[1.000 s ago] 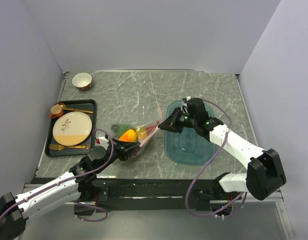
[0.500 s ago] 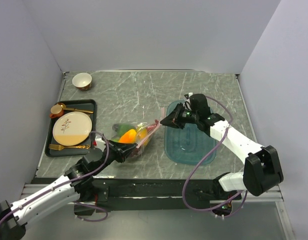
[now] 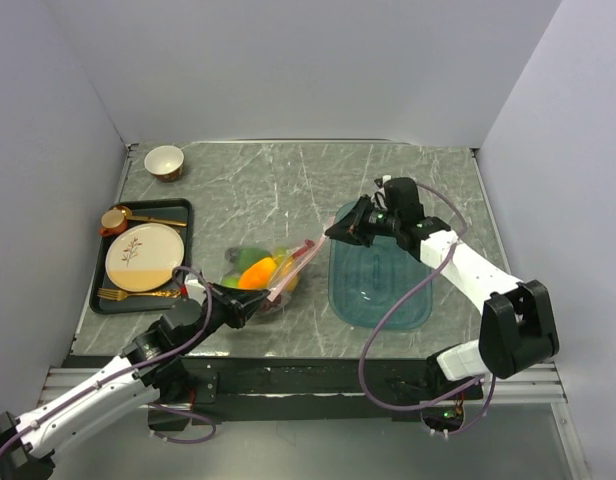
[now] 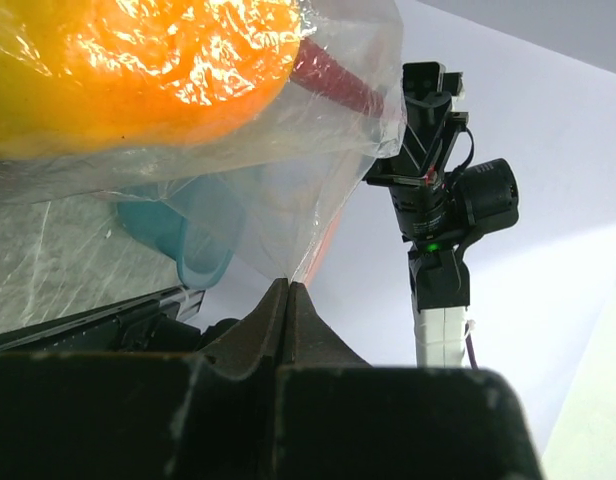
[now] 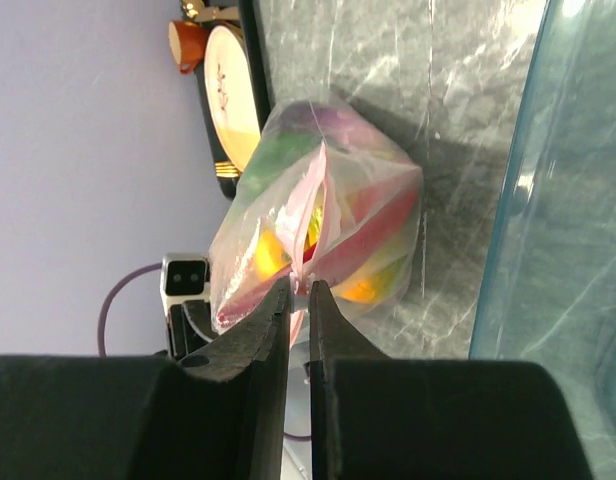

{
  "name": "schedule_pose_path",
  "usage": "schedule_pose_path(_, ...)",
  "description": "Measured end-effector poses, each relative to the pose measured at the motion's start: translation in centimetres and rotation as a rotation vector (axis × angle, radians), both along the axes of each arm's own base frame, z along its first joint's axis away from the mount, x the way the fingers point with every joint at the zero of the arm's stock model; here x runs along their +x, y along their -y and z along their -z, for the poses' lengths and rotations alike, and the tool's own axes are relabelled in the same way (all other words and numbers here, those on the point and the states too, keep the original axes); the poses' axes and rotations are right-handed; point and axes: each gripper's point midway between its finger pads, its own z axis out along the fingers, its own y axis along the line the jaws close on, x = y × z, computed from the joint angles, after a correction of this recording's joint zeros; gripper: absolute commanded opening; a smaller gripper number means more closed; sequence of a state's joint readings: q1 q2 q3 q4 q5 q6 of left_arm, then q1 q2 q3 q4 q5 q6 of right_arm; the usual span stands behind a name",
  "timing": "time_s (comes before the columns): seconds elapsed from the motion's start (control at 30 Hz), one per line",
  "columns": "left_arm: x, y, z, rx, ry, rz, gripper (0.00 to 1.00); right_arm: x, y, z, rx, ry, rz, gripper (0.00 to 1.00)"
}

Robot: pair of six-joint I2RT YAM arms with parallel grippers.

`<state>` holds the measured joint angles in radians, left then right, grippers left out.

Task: Place the food in the zip-top bag and seal the zipper
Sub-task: Zip the zipper food storage bag at the center of the board.

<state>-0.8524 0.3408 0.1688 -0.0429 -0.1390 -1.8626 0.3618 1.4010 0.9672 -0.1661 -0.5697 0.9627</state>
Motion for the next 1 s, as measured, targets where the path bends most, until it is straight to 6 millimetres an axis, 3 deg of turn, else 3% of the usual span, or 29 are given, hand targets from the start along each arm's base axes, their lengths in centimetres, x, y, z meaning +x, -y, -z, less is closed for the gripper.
schedule_pose_path(0.67,0.0,-1.1,0.0,0.020,-0.003,-0.041,0.01,3.4,2.0,0.1,-0.019,0.024,0.044,0.00)
schedule_pose_path(1.0,0.0,-1.1,0.0,0.019,-0.002,-0.042,0.01,3.7,2.0,0.1,-0.019,0.031,0.028,0.05)
